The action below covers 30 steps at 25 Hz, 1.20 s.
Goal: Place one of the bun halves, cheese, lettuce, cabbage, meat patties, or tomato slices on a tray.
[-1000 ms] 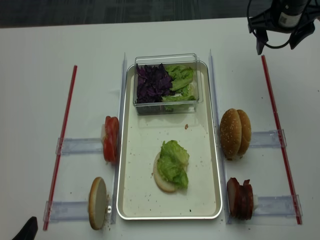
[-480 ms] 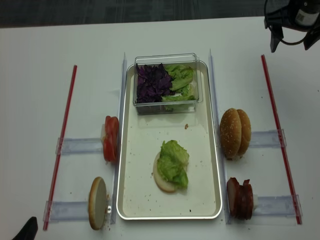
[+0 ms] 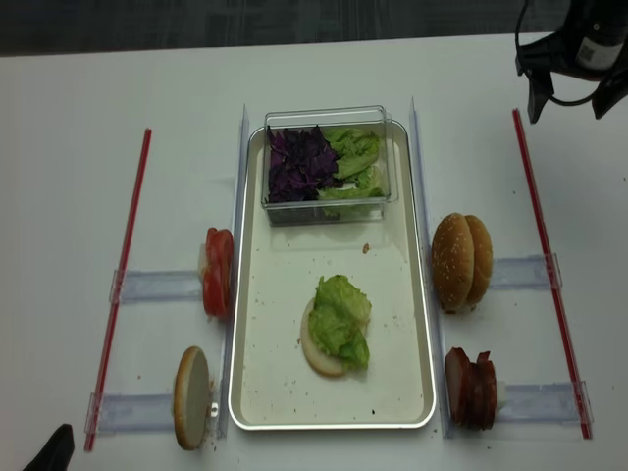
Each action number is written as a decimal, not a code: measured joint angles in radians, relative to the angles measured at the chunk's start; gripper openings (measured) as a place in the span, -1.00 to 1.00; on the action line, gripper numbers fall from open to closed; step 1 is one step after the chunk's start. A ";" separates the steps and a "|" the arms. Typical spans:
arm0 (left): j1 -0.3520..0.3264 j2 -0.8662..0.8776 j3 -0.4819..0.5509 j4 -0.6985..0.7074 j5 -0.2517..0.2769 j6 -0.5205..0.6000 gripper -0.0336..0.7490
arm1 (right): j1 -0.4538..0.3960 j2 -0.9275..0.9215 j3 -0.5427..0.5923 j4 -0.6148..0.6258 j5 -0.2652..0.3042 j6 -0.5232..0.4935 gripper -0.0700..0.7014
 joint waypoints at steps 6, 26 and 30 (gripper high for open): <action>0.000 0.000 0.000 0.000 0.000 0.000 0.53 | 0.000 -0.035 0.107 -0.025 -0.004 0.000 0.83; 0.000 0.000 0.000 0.000 0.000 0.000 0.53 | 0.000 -0.488 0.450 -0.019 -0.006 0.002 0.83; 0.000 0.000 0.000 0.000 0.000 0.000 0.53 | 0.000 -0.617 0.541 0.009 -0.017 0.006 0.83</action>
